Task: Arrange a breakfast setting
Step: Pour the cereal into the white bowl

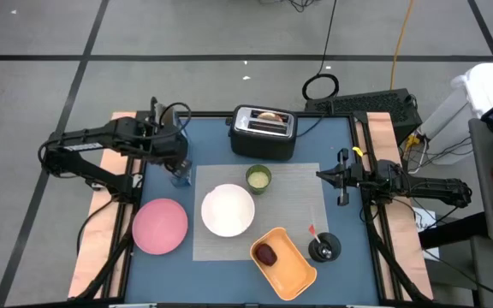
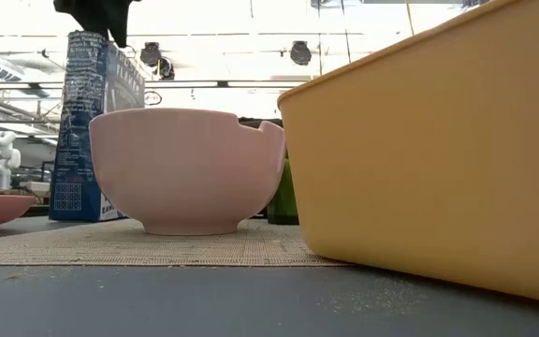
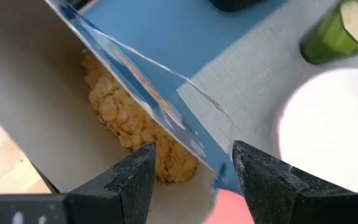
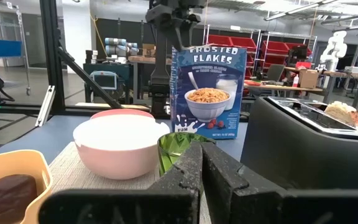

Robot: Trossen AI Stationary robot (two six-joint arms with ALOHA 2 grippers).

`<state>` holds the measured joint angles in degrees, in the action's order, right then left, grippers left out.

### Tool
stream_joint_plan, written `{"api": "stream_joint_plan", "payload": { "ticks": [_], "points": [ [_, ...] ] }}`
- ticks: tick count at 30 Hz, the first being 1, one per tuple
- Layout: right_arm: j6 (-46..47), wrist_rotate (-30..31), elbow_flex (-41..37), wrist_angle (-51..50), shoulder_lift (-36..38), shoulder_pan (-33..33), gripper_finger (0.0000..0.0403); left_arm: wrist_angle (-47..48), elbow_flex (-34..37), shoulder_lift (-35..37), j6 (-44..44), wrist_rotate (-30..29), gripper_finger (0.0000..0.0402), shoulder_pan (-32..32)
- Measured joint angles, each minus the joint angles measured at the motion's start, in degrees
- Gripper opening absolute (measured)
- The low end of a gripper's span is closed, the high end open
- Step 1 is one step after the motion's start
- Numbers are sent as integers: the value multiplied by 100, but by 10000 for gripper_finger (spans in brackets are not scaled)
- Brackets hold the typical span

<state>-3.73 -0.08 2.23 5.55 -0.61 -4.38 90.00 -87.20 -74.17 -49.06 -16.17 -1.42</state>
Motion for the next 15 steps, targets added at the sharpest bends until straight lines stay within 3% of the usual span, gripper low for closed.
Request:
{"api": "stream_joint_plan", "payload": {
  "ticks": [15],
  "points": [
    [0,0,0,-1,-1,0,2,0,3,-7,1347,118,218,379]
  ]
}}
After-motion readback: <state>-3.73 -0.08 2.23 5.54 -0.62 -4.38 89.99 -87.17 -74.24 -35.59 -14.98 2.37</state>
